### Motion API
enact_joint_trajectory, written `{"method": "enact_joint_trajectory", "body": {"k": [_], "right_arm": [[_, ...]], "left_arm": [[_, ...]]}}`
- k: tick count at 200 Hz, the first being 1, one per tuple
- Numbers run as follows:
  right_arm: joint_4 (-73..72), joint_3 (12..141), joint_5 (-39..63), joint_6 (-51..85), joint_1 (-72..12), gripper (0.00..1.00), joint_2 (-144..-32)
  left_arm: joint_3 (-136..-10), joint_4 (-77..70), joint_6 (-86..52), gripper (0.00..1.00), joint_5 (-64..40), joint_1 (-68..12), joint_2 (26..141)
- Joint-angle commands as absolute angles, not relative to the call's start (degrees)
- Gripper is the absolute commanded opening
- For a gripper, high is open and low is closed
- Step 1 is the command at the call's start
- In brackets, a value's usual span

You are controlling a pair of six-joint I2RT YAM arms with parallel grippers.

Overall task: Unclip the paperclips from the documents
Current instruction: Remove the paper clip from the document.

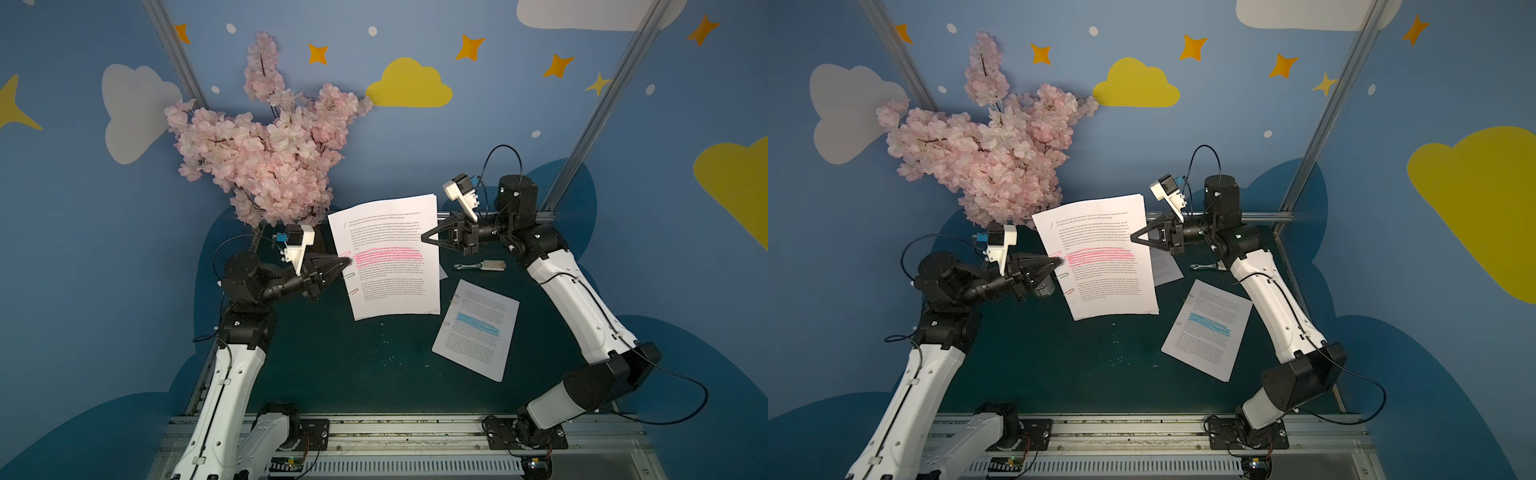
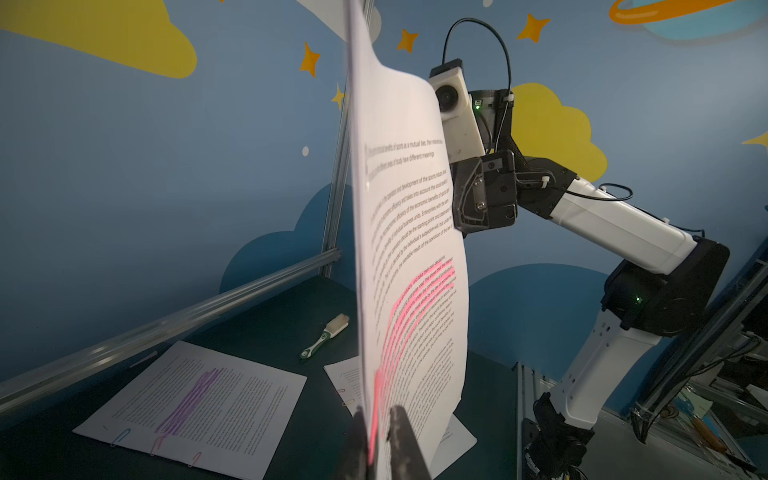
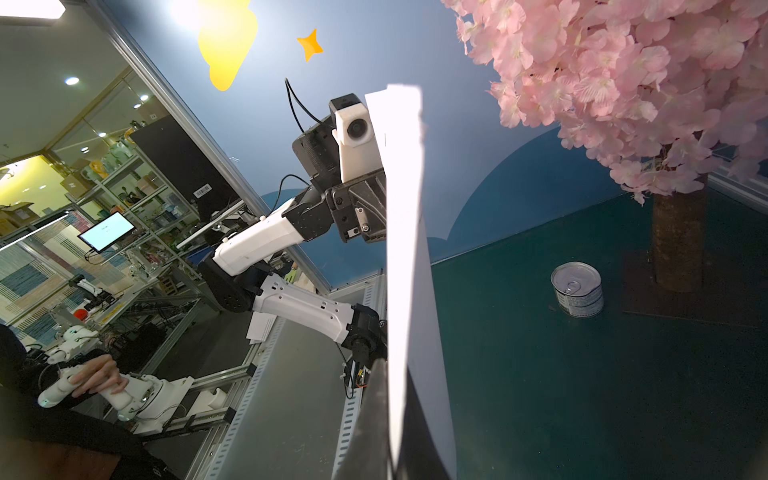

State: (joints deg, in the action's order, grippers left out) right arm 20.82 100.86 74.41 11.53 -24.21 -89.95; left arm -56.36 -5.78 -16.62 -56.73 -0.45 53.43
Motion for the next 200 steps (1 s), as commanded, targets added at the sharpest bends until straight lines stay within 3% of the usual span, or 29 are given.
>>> {"method": "enact_joint_trajectory", "body": {"k": [1,137,200], "right_arm": [[21.2,100.0,75.4,10.7,-24.2,0.0,-87.6],[21.3,98.7,75.7,10.7,-24.2,0.0,-87.2],[20.9,98.0,75.5,11.0,-24.6,0.0,-87.0]], "left_arm": [[-57.3,-6.0,-15.8,0.14,-56.3,0.0,53.5],[-57.9,-7.1,-16.6,0.26,-56.3,0.5,53.3],[-57.8,-7.1,-16.6,0.12,-56.9,0.5,53.0]]}}
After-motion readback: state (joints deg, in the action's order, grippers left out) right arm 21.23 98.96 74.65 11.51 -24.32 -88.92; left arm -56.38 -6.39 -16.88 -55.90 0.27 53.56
